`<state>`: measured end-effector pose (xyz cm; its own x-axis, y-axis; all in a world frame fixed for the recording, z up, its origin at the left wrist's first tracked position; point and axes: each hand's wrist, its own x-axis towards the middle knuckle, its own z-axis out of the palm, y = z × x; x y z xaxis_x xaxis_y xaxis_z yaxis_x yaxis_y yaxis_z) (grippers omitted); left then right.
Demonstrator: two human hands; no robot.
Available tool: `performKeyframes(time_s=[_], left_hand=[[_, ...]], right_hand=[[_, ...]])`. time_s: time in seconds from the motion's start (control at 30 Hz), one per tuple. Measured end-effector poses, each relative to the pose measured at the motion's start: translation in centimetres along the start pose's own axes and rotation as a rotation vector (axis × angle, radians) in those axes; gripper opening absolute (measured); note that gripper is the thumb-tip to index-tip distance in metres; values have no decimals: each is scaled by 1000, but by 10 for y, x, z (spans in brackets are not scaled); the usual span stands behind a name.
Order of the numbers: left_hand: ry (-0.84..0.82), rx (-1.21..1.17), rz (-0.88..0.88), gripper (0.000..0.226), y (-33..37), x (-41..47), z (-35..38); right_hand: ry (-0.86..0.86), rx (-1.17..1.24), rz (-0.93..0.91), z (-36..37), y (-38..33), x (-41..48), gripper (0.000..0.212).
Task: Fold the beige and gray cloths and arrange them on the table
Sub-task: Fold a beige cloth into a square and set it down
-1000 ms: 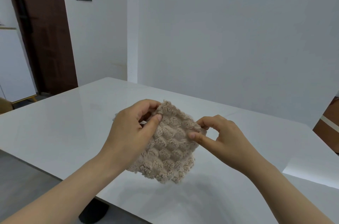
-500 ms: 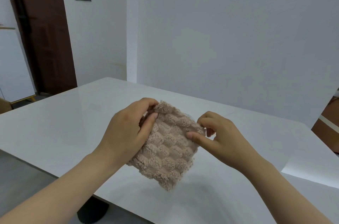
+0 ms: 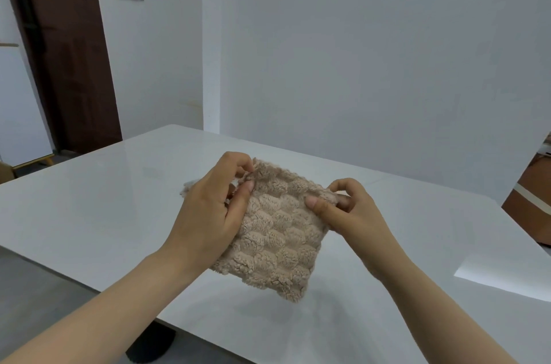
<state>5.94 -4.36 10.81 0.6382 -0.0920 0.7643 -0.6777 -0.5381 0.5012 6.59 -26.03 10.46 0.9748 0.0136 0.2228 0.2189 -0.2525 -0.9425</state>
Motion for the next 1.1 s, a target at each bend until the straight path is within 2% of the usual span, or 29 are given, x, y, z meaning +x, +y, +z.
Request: performKeyframes(time_s=[0.1,0.17,0.27,0.37,0.47,0.6,0.67,0.77,0.93,1.0,1.1], left_hand=[[42,-31,-36,26,3,1,2],[67,-25,-69,23,1,2,3],[102,-16,-118,24,-1,4,3],[113,-33,-168,22,0,4,0],[28,-45,-177,15,-3,2,-3],[-190,-18,-119,40,-10,-7,-5],[-231,1,-105,48,-10,-10,-5],[-220,17,-106,50,-12,-11,-6],[-146,-22,-173,44,-14,-8,-5],[-135,-57,-214,44,-15,-7,-5],[-138,-75,-236,44,-17,-6,-5]], right_hand=[[-98,347,162,7,2,-4,57],[-188,404,212,12,2,-10,48],[-227,389,218,19,4,-15,43],[-192,349,170,24,4,-19,40],[-68,291,106,27,5,-19,32],[37,291,42,28,2,-20,28],[40,297,28,28,1,-20,33],[36,235,-15,25,4,-23,55],[-226,36,-177,16,5,-41,102],[-259,-136,-242,14,8,-43,104],[-190,-311,-360,14,11,-40,86]])
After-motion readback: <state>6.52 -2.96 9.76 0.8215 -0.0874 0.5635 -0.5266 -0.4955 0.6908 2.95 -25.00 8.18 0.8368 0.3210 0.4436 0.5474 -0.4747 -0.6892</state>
